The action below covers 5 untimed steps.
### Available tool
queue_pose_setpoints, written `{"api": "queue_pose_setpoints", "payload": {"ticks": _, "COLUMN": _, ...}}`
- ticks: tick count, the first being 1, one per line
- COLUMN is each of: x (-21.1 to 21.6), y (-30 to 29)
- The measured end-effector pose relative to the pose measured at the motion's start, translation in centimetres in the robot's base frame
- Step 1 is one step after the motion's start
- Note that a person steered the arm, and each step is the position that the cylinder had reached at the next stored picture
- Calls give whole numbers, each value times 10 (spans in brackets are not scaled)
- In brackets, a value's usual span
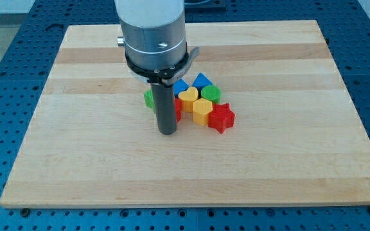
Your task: Slide the red star slightly up
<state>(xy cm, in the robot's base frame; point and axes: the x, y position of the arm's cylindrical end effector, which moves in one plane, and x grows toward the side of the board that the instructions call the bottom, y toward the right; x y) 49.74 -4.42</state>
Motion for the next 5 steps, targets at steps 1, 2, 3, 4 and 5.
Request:
{"api": "queue_pose_setpoints", "payload": {"ticks": 1, "x": 20, "y": 32}}
{"api": "queue_pose_setpoints", "payload": {"ticks": 2, "x": 22, "y": 72}}
{"api": "queue_pose_setpoints", "payload": {"ticks": 3, "x": 21, "y": 86}}
{"api": "queue_pose_setpoints", "payload": {"ticks": 4, "x": 13, "y": 86}}
{"api": "queue_pose_setpoints", "payload": {"ticks": 5, "x": -4, "y": 86}}
